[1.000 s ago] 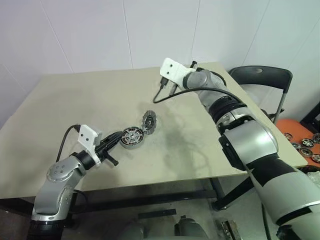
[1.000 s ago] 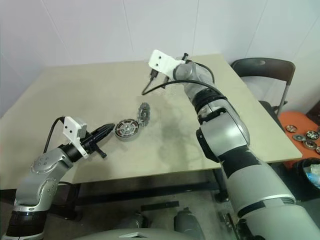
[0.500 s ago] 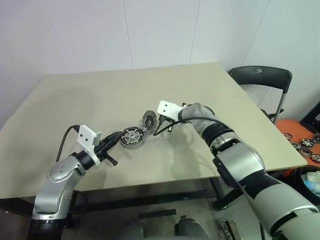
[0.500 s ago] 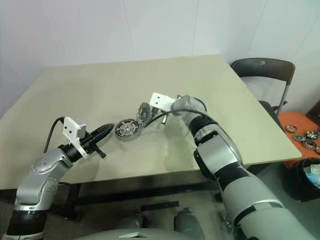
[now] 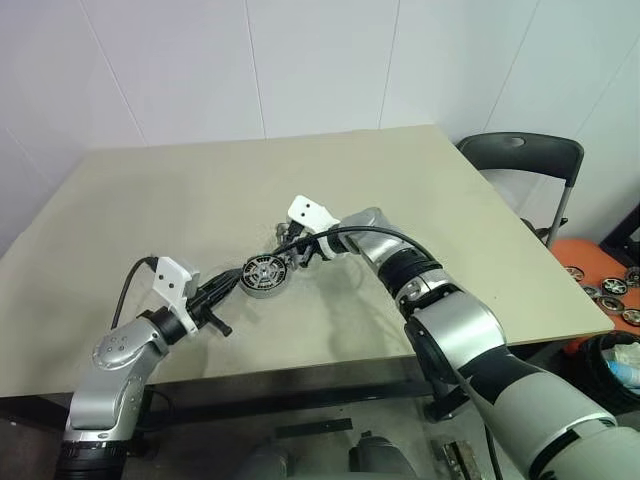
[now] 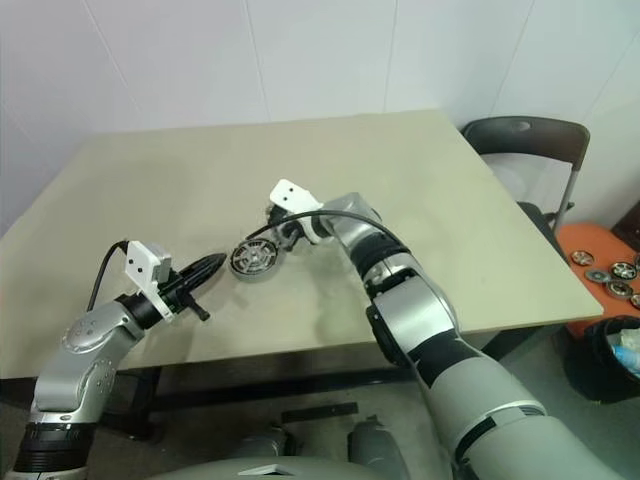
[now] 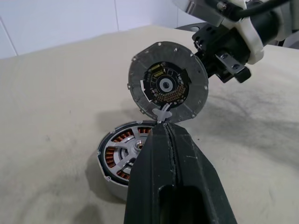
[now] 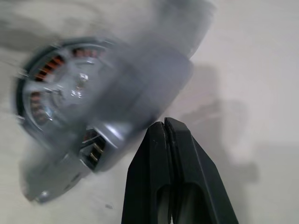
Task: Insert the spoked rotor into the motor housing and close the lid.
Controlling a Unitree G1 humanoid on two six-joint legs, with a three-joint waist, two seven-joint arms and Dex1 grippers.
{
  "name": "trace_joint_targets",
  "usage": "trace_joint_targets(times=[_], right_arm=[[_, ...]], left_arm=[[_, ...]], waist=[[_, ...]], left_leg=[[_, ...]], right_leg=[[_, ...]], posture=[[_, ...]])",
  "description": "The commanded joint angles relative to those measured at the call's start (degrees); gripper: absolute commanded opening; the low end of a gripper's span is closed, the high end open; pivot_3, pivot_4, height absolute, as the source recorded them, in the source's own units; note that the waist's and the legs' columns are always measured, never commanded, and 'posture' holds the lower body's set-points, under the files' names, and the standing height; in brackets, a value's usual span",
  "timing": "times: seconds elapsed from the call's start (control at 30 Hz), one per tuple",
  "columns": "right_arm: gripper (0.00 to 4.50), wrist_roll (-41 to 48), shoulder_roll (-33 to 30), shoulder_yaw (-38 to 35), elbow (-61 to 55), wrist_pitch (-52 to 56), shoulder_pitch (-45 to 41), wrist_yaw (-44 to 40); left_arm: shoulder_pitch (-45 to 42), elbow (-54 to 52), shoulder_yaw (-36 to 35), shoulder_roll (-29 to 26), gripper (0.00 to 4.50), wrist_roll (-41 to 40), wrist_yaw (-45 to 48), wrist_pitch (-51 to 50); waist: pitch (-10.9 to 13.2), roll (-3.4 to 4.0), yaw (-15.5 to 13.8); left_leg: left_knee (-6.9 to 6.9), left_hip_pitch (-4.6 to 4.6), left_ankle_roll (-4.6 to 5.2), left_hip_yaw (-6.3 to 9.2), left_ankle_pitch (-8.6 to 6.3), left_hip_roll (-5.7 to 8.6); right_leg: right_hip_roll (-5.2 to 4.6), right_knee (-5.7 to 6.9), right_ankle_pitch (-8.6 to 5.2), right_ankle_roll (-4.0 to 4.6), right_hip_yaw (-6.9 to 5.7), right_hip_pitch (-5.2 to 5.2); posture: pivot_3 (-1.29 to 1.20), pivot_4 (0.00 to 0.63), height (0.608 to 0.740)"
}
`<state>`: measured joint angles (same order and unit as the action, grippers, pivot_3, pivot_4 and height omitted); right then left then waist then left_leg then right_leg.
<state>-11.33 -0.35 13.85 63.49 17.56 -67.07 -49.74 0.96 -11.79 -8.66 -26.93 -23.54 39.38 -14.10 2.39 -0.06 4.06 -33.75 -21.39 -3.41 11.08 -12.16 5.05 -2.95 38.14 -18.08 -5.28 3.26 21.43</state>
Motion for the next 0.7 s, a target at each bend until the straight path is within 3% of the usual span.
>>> trace_joint_targets(times=[0.03, 0.23, 0.57, 0.7], right_arm=[[0.05, 2.7, 2.4, -0.4, -5.1, 2.7, 0.6, -2.7], [0.05, 5.0, 4.4, -0.8, -10.3, 7.0, 2.2, -4.6], [0.05, 7.2, 1.9, -0.5, -11.7, 8.4, 3.7, -6.4], [0.98, 6.7, 1.4, -0.1, -11.5, 7.5, 5.2, -4.4]], left_arm=[[-0.3, -0.4, -0.4, -0.3, 0.0, 0.5, 0.1, 1.6], [-0.6, -1.1, -0.1, -0.4, 0.0, 0.7, -0.1, 0.9], [-1.3, -5.3, 0.1, -0.8, 0.0, 0.2, -2.0, -3.1], [-1.3, -5.8, 0.1, -0.9, 0.0, 0.1, -2.2, -3.8]], waist=[[0.0, 0.0, 0.0], [0.0, 0.0, -0.1], [0.0, -0.02, -0.1], [0.0, -0.02, 0.0]], left_leg=[[0.0, 0.0, 0.0, 0.0, 0.0, 0.0], [-0.01, 0.0, 0.0, 0.02, 0.0, -0.01], [-0.12, 0.0, 0.0, 0.05, 0.0, 0.02], [-0.08, -0.01, 0.0, 0.04, 0.0, 0.0]], right_leg=[[0.0, 0.0, 0.0, 0.0, 0.0, 0.0], [0.01, 0.03, 0.0, 0.0, 0.0, 0.01], [-0.02, 0.02, 0.0, -0.01, -0.06, -0.02], [0.0, 0.02, 0.01, -0.01, -0.05, -0.01]], posture=[[0.0, 0.0, 0.74], [0.0, 0.0, 0.74], [0.0, 0.0, 0.74], [0.0, 0.0, 0.74]])
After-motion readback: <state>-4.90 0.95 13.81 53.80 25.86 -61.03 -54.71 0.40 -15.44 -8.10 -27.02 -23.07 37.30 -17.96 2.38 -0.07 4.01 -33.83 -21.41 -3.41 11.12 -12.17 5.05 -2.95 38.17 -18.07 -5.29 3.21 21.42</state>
